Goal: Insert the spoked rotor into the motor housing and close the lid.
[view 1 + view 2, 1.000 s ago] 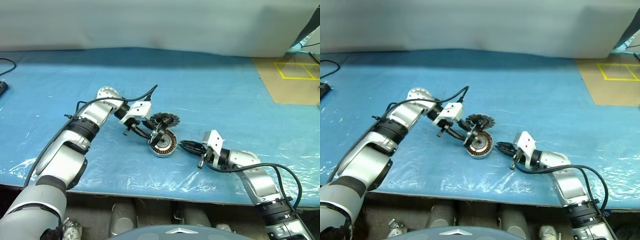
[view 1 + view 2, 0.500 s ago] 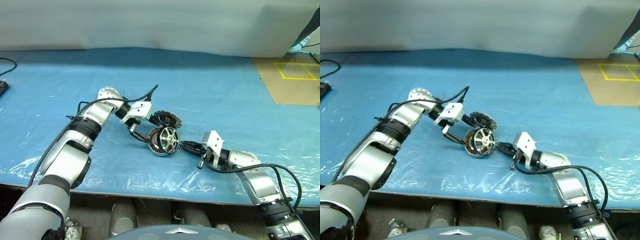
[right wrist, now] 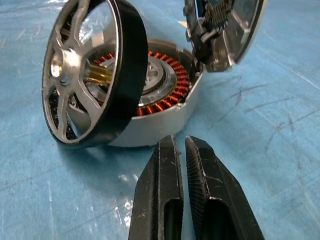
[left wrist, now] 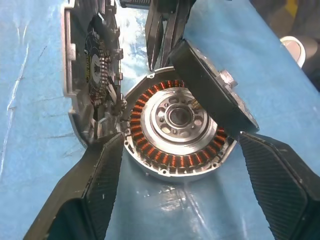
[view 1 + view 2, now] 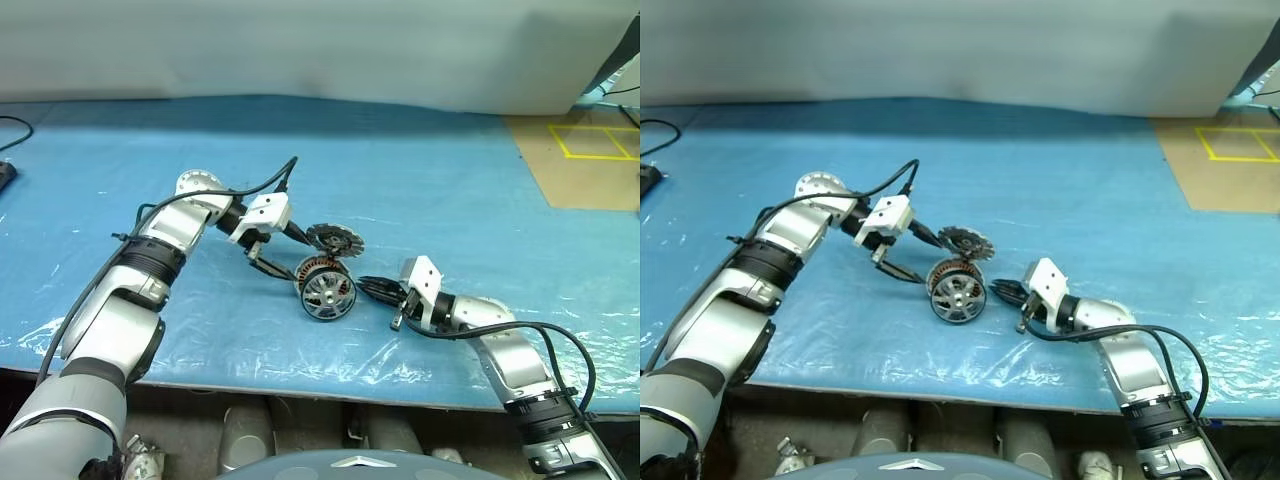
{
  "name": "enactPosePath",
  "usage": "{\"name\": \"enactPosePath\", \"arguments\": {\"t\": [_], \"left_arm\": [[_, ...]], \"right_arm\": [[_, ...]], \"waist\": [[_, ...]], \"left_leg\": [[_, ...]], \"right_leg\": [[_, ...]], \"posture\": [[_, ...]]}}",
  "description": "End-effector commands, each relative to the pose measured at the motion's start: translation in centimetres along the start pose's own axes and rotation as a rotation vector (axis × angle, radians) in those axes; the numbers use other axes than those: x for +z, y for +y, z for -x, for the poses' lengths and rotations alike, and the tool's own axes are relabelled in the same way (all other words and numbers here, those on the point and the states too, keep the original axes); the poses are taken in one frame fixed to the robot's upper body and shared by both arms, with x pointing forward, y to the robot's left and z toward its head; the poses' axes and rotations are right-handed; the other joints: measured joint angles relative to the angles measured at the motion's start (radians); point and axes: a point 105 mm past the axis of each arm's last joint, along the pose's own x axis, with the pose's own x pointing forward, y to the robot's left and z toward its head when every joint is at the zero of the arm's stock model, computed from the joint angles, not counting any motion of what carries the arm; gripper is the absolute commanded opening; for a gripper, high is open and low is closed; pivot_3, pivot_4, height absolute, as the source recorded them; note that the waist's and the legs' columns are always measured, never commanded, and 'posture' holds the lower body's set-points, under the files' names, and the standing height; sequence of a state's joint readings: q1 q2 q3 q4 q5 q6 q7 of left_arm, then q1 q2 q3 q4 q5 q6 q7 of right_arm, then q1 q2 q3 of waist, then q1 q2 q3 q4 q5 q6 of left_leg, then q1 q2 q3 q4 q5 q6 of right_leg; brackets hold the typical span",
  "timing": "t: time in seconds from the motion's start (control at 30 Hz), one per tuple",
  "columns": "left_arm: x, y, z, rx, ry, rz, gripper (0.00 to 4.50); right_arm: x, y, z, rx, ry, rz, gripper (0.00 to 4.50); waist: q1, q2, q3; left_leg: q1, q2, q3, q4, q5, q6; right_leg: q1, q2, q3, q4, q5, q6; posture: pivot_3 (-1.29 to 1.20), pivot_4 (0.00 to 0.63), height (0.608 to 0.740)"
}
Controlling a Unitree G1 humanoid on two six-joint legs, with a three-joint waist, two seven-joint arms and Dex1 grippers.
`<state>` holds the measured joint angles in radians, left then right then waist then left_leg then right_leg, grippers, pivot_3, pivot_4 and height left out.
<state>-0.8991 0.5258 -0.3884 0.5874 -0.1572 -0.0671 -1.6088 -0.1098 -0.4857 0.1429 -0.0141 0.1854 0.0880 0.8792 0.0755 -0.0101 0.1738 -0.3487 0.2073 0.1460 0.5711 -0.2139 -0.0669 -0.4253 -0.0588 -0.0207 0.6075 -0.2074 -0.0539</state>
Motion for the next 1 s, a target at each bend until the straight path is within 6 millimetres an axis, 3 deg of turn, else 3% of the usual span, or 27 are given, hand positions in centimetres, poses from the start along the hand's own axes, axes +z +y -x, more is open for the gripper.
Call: {"name": "enactPosePath", "arguments": {"t": [0.03,0.27,0.47,0.8,0.9,1.0], "left_arm": [[0.8,0.1,1.0,0.057,-0.043,-0.015,3.83],[0.1,-1.7,0.6,0.098,-0.098,0.033,3.83],[-1.1,-3.0,0.1,0.108,-0.097,0.052,3.83],[-1.6,-3.7,-0.7,0.212,-0.176,0.002,3.83],[-1.8,-4.0,-0.9,0.245,-0.207,-0.004,3.83],[-1.7,-4.2,-1.5,0.266,-0.239,-0.012,3.83]], "right_arm": [[0.3,-1.5,0.5,-0.053,-0.003,0.032,0.22],[-0.2,-4.5,2.8,-0.149,-0.003,0.04,0.22],[0.2,-5.6,4.7,-0.178,-0.052,0.067,0.22],[3.1,-1.9,5.7,-0.004,-0.009,0.317,0.22],[3.9,-1.0,5.9,-0.041,-0.018,0.377,0.22],[4.7,-0.4,5.7,-0.19,-0.073,0.455,0.22]], "waist": [[-0.001,0.0,0.0],[-0.005,0.0,0.0],[-0.005,0.0,0.0],[-0.004,0.0,0.0],[-0.004,0.0,0.0],[-0.004,0.0,0.0]], "left_leg": [[0.0,0.0,0.0,0.0,0.0,0.0],[0.0,0.0,0.0,0.0,0.0,0.0],[0.0,0.001,0.0,0.0,0.0,0.001],[0.0,0.001,0.0,-0.001,0.001,0.004],[0.0,0.001,0.0,0.0,0.0,0.005],[0.0,0.001,0.0,-0.001,-0.001,0.006]], "right_leg": [[0.0,0.0,0.0,0.0,0.0,0.0],[0.0,0.0,0.0,0.0,0.0,0.0],[0.0,0.0,0.0,0.0,0.0,0.0],[0.0,0.0,0.0,-0.001,0.0,0.0],[0.0,0.0,0.0,-0.001,0.0,0.0],[0.0,0.001,0.0,-0.001,0.0,0.0]], "posture": [[0.0,0.15,0.74],[0.0,0.15,0.74],[0.0,0.15,0.74],[0.0,0.15,0.74],[0.0,0.15,0.74],[0.0,0.15,0.74]]}}
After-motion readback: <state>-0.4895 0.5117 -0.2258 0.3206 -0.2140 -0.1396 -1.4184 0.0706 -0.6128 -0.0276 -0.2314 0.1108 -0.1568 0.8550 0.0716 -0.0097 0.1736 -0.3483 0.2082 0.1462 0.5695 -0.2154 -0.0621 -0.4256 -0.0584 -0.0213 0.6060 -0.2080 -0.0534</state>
